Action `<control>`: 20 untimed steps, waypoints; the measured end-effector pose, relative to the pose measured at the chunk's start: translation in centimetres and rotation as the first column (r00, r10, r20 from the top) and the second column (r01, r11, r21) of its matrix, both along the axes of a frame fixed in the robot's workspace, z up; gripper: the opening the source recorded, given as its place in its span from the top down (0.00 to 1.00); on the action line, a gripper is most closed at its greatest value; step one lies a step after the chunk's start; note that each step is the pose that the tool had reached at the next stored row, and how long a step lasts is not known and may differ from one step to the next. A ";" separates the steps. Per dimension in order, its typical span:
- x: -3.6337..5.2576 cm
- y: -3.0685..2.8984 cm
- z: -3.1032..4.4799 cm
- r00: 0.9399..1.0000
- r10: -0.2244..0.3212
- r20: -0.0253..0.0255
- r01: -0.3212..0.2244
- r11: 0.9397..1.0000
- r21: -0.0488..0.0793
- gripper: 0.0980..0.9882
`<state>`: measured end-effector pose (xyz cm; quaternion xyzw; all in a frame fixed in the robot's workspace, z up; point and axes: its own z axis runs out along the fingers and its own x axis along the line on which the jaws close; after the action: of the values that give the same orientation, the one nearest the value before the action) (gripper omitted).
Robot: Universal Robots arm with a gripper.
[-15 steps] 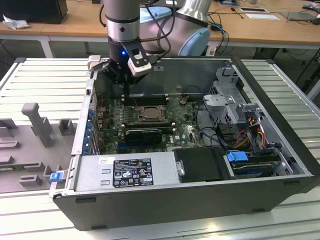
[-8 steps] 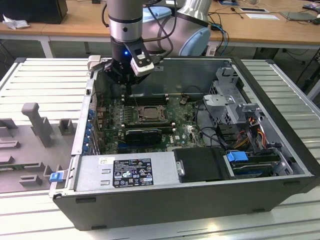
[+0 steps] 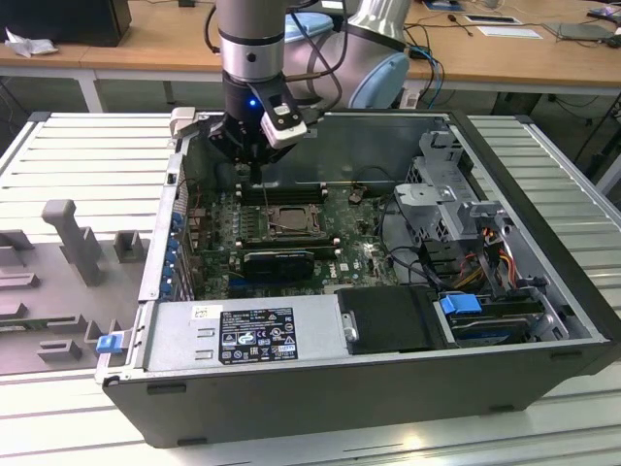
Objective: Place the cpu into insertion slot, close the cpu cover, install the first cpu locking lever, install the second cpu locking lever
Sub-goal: 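Install the first cpu locking lever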
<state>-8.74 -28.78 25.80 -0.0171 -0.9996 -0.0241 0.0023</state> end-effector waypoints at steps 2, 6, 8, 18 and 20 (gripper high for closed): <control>0.24 0.00 0.00 1.000 0.000 0.000 0.000 1.000 0.000 0.99; 0.66 0.00 0.00 1.000 0.000 0.000 0.000 1.000 0.000 0.99; 0.86 0.00 0.00 1.000 0.000 0.000 0.000 1.000 0.000 0.99; 2.38 0.00 0.00 1.000 0.000 0.000 0.000 1.000 0.001 0.99; 2.58 0.00 -0.01 1.000 0.000 0.000 0.000 1.000 0.001 0.99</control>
<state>-6.16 -28.77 25.79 -0.0171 -0.9995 -0.0246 0.0024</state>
